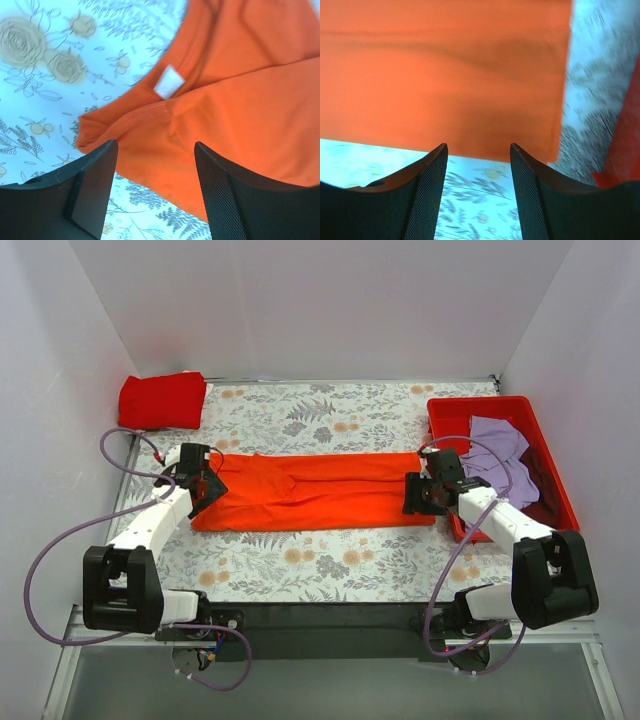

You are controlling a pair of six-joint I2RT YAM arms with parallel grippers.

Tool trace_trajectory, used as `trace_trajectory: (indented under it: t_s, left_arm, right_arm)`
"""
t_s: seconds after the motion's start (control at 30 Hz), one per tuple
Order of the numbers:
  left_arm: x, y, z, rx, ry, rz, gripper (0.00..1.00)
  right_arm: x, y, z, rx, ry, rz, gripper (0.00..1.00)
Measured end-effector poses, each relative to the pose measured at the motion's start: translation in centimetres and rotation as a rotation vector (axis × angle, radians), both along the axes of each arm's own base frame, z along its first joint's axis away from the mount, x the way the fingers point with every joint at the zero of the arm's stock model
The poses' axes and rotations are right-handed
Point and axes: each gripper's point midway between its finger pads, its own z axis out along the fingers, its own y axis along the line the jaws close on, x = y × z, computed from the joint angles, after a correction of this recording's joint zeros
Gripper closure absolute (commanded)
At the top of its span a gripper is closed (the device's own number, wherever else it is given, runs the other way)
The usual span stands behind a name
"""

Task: Fold and stack the t-shirts
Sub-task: Fold the tshirt

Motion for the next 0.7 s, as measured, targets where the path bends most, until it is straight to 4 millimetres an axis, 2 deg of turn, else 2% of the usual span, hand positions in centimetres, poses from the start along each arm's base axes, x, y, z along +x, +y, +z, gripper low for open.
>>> trace_trajectory:
  t_s: [0.1,0.2,0.3,0.4,0.53,0.6,0.7]
  left_arm:
    - [1.1,-0.7,1.9,-0.028,-0.062,-0.026,0.38]
    - [1.6,-1.4,2.8,-0.050,-0.100,-0.062,0.37]
    - [1.8,-2.4,3.1,-0.069,-0.119,-0.101,0.37]
    - [1.3,-2.8,2.2,-0.081,-0.105,-0.112,0.42]
    - [-0.4,-2.1,0.0,-0.078,-0.034,-0.053,0.42]
    - [-1.2,-1.3,-1.1,-0.081,0.003,-0.009,0.42]
    - [-2.3,-0.3,-2.1,-0.088,0.040,0.050,0.42]
  right_arm:
    - [1.9,2.4,2.8,0.085,-0.066,0.049,0.43]
    - [4.1,6.0,6.0,0.210,-0.146,0.116,0.43]
    - [5.7,9.5,7.5,0.313,-0.170,0.172,0.44]
    - [6.6,13.3,7.5,0.395,-0.150,0.233,0.46]
    - [6.8,17.9,6.6,0.464,-0.106,0.313,0.47]
    - [6.3,19.2,6.0,0.475,-0.088,0.340,0.47]
    - [5.6,19.1,5.2,0.456,-0.075,0.342,0.47]
